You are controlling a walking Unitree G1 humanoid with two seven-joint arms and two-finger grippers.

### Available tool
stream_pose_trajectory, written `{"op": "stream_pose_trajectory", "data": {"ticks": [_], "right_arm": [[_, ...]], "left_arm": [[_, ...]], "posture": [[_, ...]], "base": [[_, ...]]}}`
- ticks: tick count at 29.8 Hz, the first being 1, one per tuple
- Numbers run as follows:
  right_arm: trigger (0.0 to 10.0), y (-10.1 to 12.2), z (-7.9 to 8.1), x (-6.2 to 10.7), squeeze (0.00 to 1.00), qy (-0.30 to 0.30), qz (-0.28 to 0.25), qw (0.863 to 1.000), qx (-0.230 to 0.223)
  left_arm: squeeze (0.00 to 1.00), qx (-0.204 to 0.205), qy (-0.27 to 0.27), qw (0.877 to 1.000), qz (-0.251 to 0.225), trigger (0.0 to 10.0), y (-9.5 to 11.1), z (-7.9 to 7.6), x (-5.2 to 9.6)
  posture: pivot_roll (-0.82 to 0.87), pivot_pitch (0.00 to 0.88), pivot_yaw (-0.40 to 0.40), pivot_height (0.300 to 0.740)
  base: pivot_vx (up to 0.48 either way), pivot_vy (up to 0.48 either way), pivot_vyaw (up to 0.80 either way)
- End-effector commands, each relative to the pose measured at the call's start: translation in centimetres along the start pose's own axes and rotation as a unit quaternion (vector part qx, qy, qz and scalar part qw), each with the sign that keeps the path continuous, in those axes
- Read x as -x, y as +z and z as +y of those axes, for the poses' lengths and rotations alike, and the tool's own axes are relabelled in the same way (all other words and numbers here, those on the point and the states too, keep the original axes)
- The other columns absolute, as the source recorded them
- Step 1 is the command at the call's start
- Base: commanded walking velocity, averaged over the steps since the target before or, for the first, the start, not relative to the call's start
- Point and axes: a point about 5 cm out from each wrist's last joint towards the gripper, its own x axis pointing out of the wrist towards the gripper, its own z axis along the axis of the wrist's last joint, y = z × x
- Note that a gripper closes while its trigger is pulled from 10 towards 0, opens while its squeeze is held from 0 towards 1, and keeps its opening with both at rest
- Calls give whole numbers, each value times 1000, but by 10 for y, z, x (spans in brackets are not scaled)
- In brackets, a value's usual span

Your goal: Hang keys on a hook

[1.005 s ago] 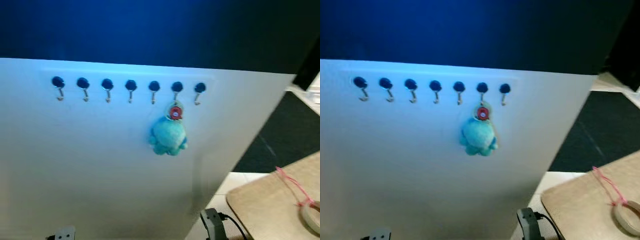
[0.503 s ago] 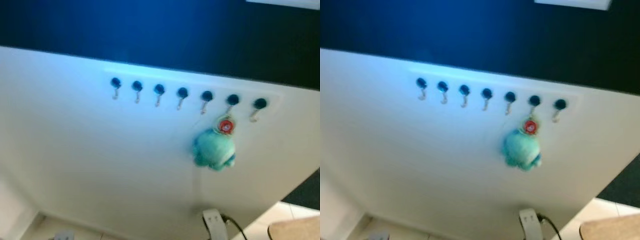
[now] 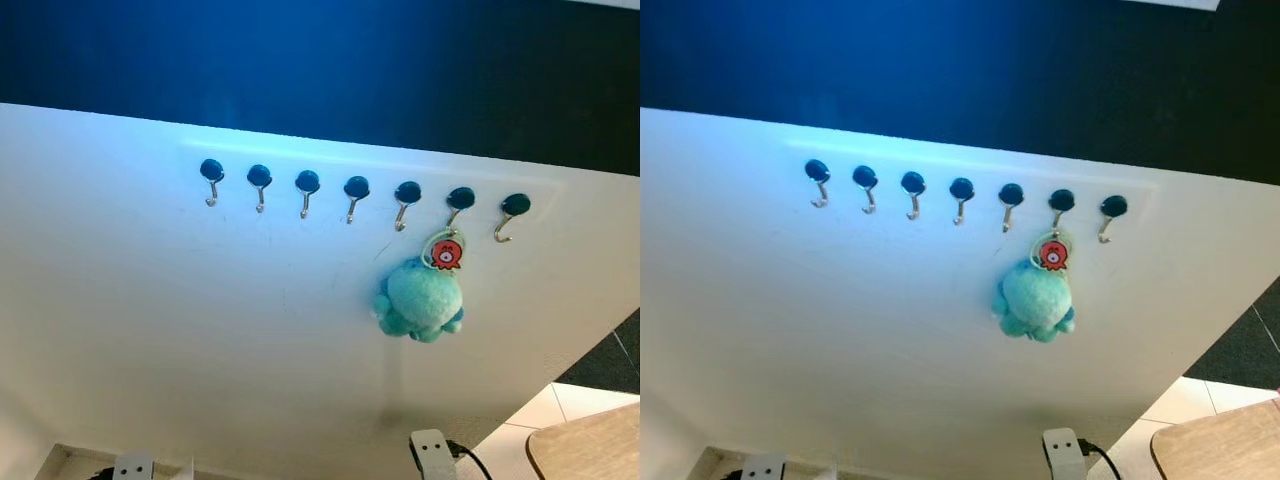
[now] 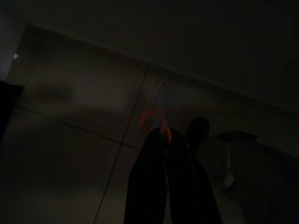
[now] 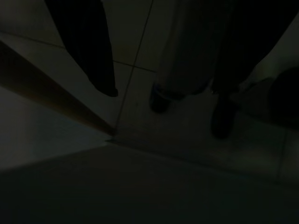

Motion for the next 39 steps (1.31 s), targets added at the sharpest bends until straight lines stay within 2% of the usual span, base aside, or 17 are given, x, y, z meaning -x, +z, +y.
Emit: {"op": "stream_pose_trajectory", "data": {"ticks": [1, 12, 27, 28, 32, 39], "right_arm": [[10000, -4, -11, 3, 0, -29, -9, 999, -29], [10000, -3, -18, 4, 0, -36, -11, 999, -39], [10000, 1, -11, 2, 0, -24, -14, 999, -31], [10000, 1, -11, 2, 0, -23, -14, 999, -30], [10000, 1, -10, 2, 0, -23, -13, 999, -31], [10000, -3, -8, 2, 0, -23, -10, 999, -35]], "left_arm": [[0, -10, -6, 1000, -6, 10000, 2, 1, 0], [0, -7, -14, 1000, -12, 10000, 5, -6, -2], [0, -5, -15, 1000, -22, 10000, 7, -10, -2], [0, -18, -17, 999, -24, 10000, 7, -10, -2], [0, -17, -26, 999, -31, 10000, 7, -9, -1], [0, -40, -44, 998, -33, 10000, 7, -8, 0]], "posture": [[72, 20, -34, 740], [68, 30, -35, 740], [81, 33, -38, 740], [81, 33, -38, 740], [80, 34, -36, 740], [81, 35, -27, 740]], "base": [[0, 0, 0], [0, 76, 0], [0, 446, 0], [0, 277, 0], [0, 139, 0], [0, -40, 0]]}}
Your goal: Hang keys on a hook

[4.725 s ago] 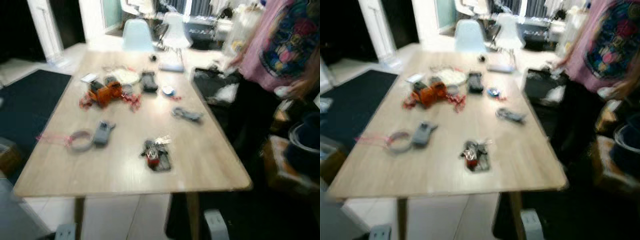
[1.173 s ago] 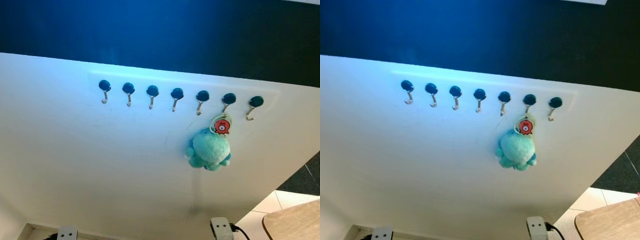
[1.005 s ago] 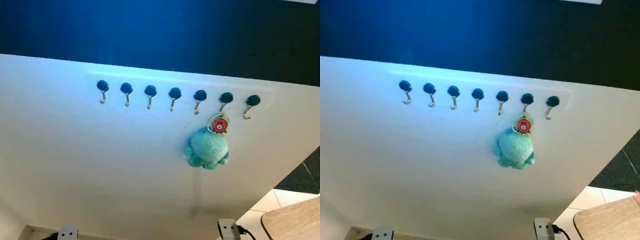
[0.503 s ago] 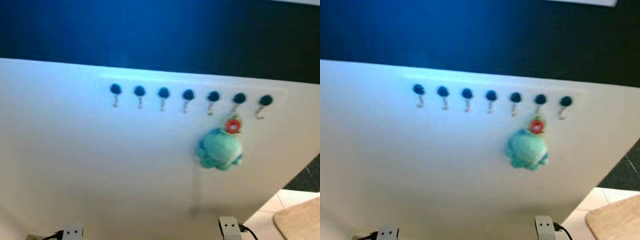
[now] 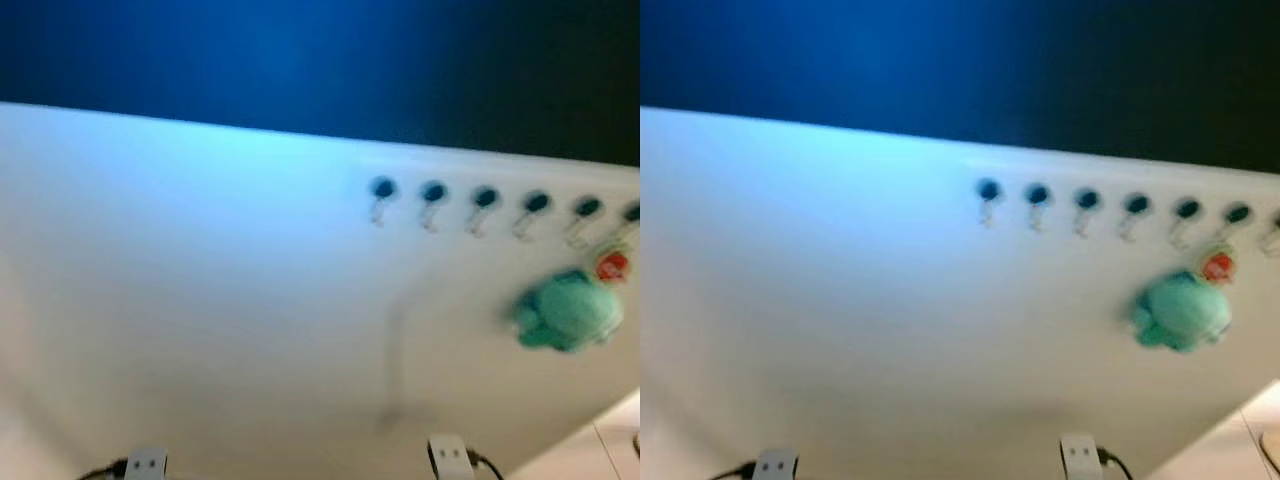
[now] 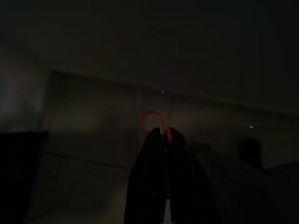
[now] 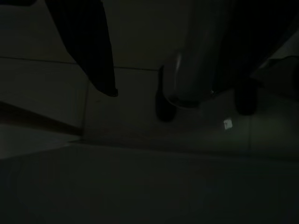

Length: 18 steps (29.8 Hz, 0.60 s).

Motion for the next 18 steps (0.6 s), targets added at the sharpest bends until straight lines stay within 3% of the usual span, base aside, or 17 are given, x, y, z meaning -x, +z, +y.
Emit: {"op": "stream_pose_trajectory", "data": {"ticks": [1, 9, 11, 18], "right_arm": [[10000, -1, -5, 1, 0, -8, 0, 1000, -4], [10000, -4, -6, 2, 0, -10, 3, 1000, -7], [10000, -4, -6, 2, 0, -10, 3, 1000, -6], [10000, -4, -6, 2, 0, -10, 4, 1000, -5]], "left_arm": [[0, -15, -7, 1000, 3, 10000, -2, 1, 1], [0, -16, -10, 1000, 7, 10000, -1, -3, 0], [0, 6, -6, 1000, 12, 10000, -2, -4, -1], [0, -13, -12, 1000, 11, 10000, 0, -8, -2]], "posture": [[81, 35, -26, 740], [80, 33, -30, 740], [79, 34, -30, 740], [78, 32, -29, 740]], "base": [[0, -412, 0], [0, -480, 0], [0, 0, 0], [0, 0, 0]]}}
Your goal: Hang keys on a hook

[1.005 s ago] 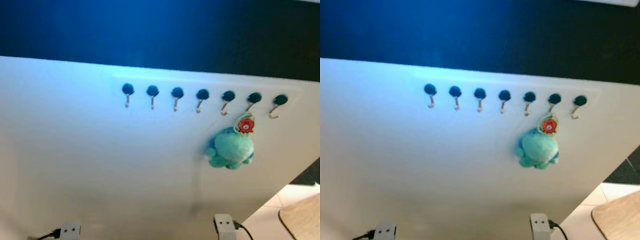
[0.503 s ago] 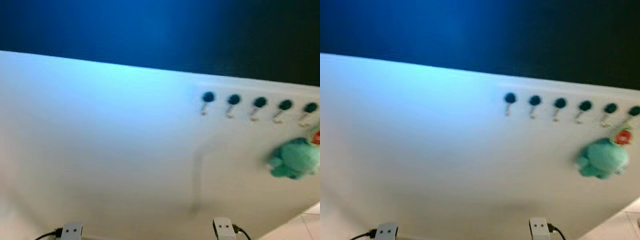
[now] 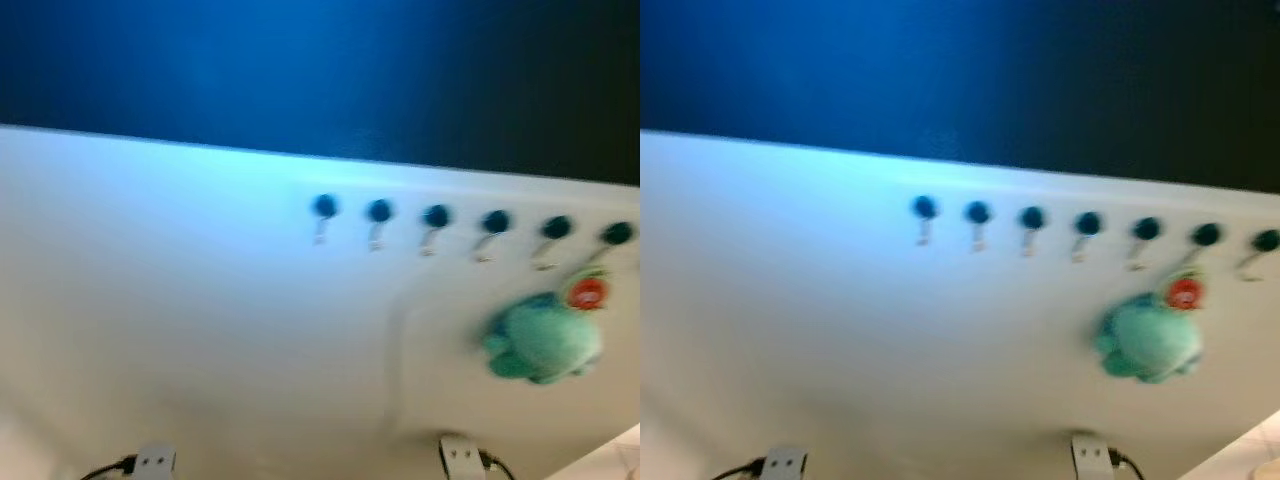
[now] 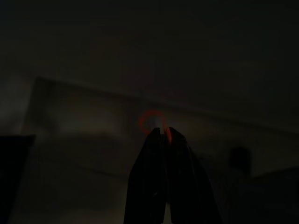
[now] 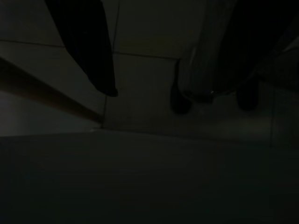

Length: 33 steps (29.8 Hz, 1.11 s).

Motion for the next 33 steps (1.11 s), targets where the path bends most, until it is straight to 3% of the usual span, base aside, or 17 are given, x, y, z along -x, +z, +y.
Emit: {"op": "stream_pose_trajectory", "data": {"ticks": [1, 14, 33], "right_arm": [[10000, -3, 2, 0, 0, 0, 3, 1000, -6], [10000, -5, 3, 1, 0, 0, 6, 1000, -10], [10000, -7, 4, 1, 0, 3, 9, 1000, -3]], "left_arm": [[0, -8, 0, 1000, 13, 10000, -6, 1, 2], [0, -9, 11, 999, 28, 10000, -11, 9, 4], [0, -7, 12, 1000, 25, 10000, -8, 12, 4]], "posture": [[78, 32, -29, 740], [75, 34, -23, 740], [70, 23, -25, 740]], "base": [[0, 0, 0], [0, 0, 0], [-323, 0, 0]]}}
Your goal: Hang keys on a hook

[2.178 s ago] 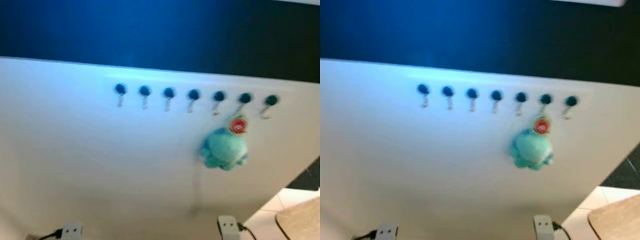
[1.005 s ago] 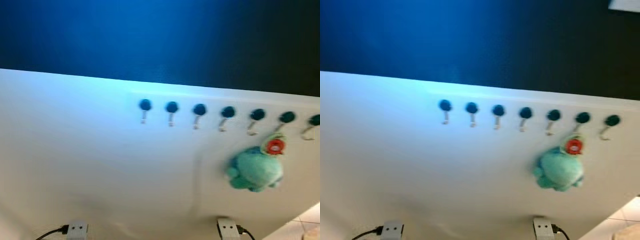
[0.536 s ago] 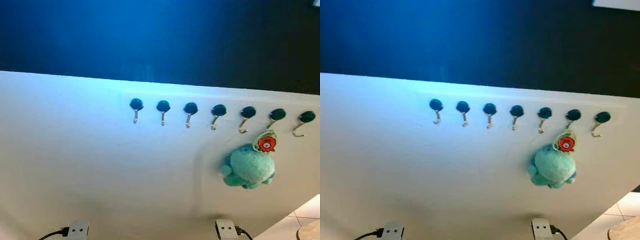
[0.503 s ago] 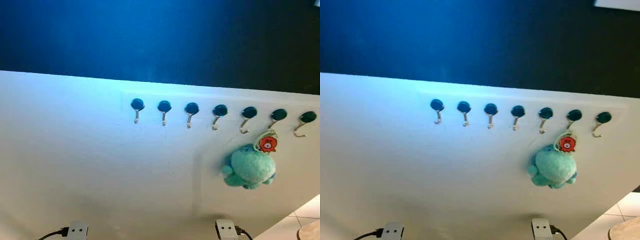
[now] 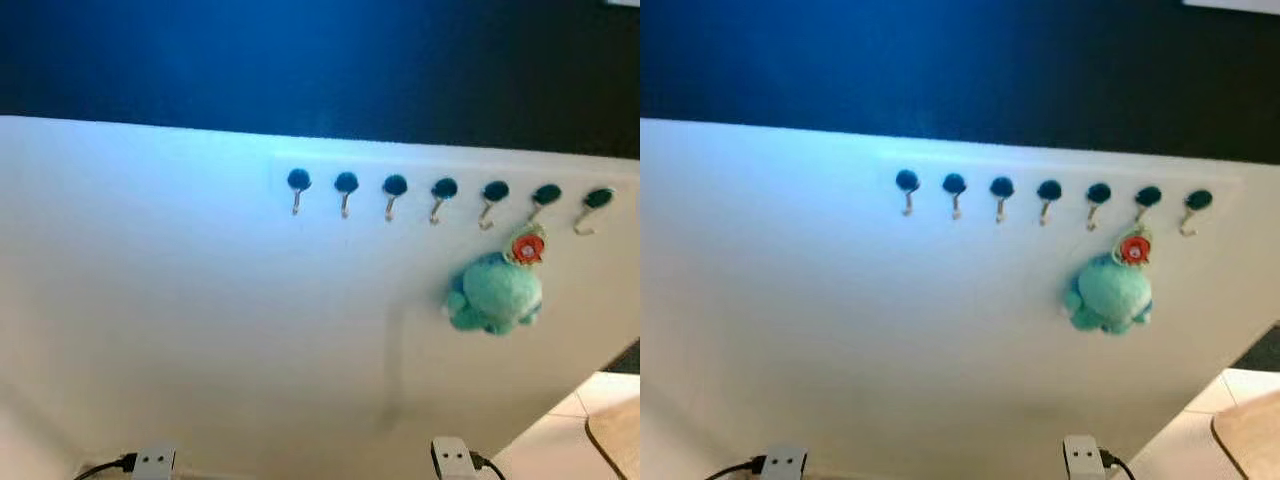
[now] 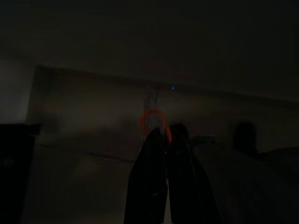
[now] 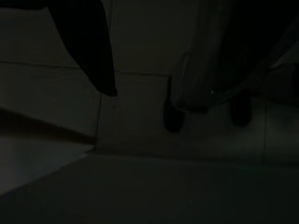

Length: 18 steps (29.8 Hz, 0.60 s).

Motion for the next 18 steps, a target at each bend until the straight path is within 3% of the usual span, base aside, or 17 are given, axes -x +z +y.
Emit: {"op": "stream_pose_trajectory", "data": {"ticks": [1, 15, 18], "right_arm": [[10000, -4, -2, 1, 0, -4, 5, 1000, -1], [10000, -5, -2, 1, 0, -6, 7, 1000, -6], [10000, -5, -2, 1, 0, -8, 8, 1000, -8]], "left_arm": [[0, 1, 7, 1000, 5, 10000, -3, 7, 2], [0, -9, 0, 1000, -1, 10000, 2, 8, 1], [0, -17, -1, 1000, 0, 10000, 5, 5, -1]], "posture": [[70, 23, -24, 740], [69, 30, -11, 740], [70, 35, -9, 740]], "base": [[-326, 0, 0], [-325, 0, 0], [-82, 0, 0]]}}
